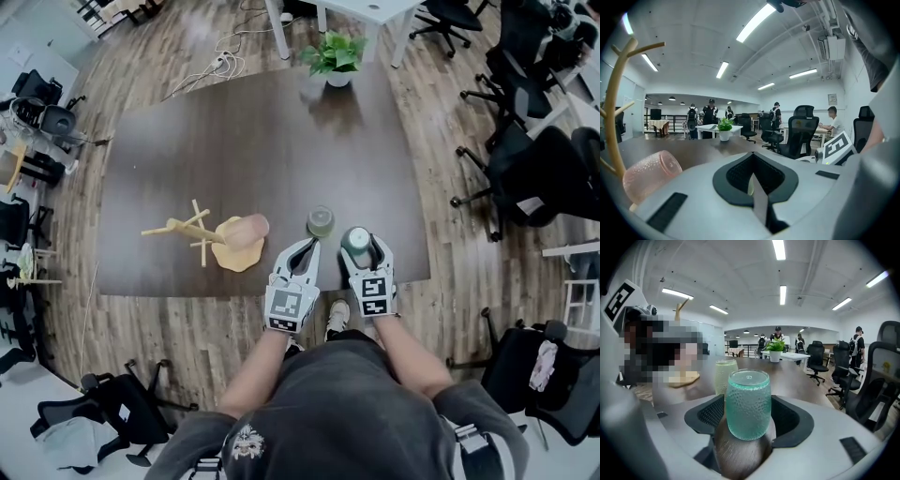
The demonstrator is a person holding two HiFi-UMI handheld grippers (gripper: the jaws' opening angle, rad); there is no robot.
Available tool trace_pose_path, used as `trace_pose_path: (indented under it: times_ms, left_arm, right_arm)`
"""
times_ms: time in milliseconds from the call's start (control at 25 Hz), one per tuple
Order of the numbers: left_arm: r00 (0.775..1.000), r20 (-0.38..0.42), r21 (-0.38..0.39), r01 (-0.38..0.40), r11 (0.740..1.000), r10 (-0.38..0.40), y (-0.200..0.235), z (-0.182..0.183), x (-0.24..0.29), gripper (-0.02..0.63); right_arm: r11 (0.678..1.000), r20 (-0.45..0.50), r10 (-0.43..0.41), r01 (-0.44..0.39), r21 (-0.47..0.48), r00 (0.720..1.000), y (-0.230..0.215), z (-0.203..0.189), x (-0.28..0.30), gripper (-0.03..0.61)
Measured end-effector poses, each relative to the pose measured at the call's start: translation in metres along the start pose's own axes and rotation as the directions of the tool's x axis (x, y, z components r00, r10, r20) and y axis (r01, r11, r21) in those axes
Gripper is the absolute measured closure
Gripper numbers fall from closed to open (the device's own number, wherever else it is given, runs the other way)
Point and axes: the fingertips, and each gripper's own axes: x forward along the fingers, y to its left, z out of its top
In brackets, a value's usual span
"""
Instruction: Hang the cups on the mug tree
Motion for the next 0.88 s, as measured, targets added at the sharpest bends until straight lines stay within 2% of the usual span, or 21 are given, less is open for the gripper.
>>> trace_pose_path:
  times_ms: [360, 600, 880]
  left_arm:
    - [1.000, 0.003, -0.005, -0.027, 1.000, 0.027, 0.009, 0.001, -0.012, 0.606]
    - [0.999, 0.009, -0.005, -0.039, 0.999, 0.039, 0.015, 0.004, -0.029, 0.607]
    - [0.998, 0.042, -0.006, -0.055, 0.998, 0.056, 0.021, 0.011, -0.054, 0.607]
  right_arm:
    - [0.999, 0.030, 0.008, -0.009, 0.035, 1.000, -0.003, 0.008, -0.006, 0.264]
    - [0.998, 0.114, 0.016, -0.023, 0.057, 0.993, -0.002, 0.039, -0.024, 0.264]
    - [0.994, 0.234, 0.061, -0.081, 0.077, 0.970, 0.023, 0.092, -0.048, 0.264]
